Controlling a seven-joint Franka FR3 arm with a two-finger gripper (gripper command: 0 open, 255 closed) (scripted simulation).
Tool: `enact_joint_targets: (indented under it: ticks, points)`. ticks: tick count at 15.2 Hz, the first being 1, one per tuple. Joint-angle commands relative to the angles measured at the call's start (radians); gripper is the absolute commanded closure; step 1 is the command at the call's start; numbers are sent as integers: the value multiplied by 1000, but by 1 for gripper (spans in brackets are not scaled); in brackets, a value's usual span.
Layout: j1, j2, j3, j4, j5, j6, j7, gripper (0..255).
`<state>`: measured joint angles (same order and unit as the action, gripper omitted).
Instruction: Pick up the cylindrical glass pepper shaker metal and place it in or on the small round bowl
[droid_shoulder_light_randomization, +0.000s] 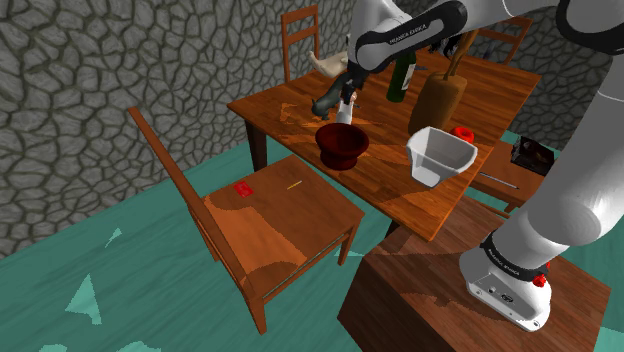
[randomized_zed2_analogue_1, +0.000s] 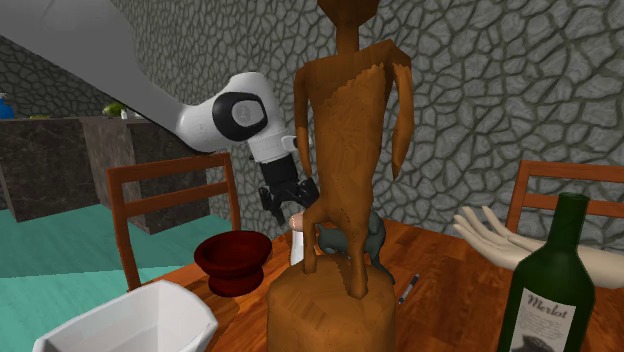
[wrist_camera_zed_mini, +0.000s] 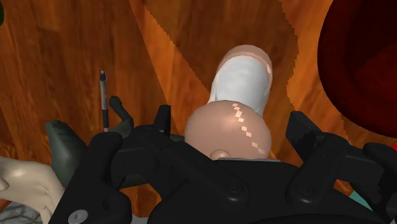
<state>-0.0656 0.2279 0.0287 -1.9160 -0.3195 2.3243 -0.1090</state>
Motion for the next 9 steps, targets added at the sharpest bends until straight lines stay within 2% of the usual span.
enact_joint_targets:
  ticks: [1,9]
  points:
    - [-1,19,-3,0,-5,20,4,0]
    - [-3,33,-5,-2,-9,36,6,0]
